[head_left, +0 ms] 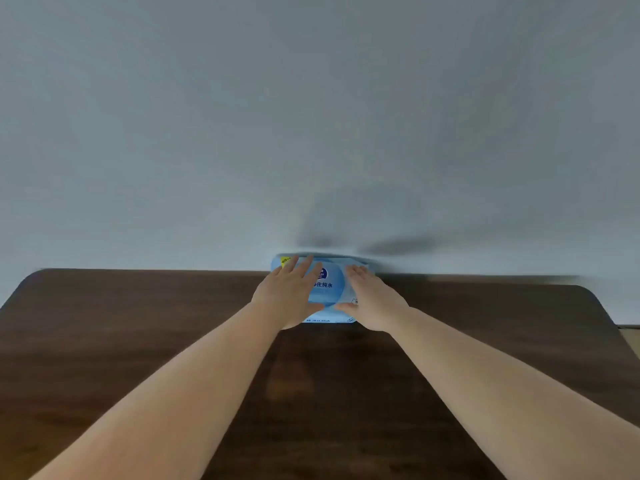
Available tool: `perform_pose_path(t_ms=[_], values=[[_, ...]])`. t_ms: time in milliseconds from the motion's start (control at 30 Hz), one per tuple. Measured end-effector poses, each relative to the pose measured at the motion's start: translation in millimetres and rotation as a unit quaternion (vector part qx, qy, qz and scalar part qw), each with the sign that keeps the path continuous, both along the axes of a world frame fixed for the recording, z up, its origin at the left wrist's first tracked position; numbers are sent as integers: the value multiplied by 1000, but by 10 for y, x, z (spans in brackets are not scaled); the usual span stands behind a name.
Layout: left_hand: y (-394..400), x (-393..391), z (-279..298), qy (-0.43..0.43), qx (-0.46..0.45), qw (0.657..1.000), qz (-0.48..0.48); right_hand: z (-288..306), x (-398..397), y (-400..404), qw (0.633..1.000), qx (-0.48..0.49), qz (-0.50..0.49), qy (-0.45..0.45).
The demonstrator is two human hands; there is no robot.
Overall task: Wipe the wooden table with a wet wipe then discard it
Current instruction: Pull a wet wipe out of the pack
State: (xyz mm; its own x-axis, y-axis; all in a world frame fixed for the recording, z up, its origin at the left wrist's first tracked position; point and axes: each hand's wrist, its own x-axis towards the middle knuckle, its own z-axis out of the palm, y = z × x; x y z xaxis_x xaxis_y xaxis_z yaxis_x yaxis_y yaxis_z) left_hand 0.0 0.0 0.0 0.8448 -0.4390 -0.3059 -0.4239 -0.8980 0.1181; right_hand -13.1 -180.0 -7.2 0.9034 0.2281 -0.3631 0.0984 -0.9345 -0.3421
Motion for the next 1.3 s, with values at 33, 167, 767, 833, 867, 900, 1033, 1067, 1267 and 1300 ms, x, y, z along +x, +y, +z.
perform_pose_path(t_ms=[33,167,767,833,867,900,1033,1067,1267,1300], values=[[-13,11,-29,-6,10,1000,0,-24,11,5,1000,-1,-2,9],[16,60,-189,-25,5,1000,18,-133,44,-16,999,14,-21,31],[10,148,-143,-41,-167,976,137,-326,-1,-34,997,59,-41,30],[-43,164,-127,-101,-219,951,192,-324,-5,-37,997,56,-40,32],[-65,162,-114,-135,-241,936,219,-320,-4,-35,997,54,-39,33],[-81,157,-105,-162,-251,923,243,-320,-2,-34,997,52,-39,35],[-139,120,-166,-115,-248,910,312,-320,1,-34,997,46,-42,38],[-152,112,-194,-91,-271,904,318,-318,2,-40,997,46,-42,37],[-182,12,-308,-74,-220,951,202,-286,20,-50,995,67,-49,55],[-191,8,-320,-87,-216,952,197,-262,23,-55,994,71,-50,64]])
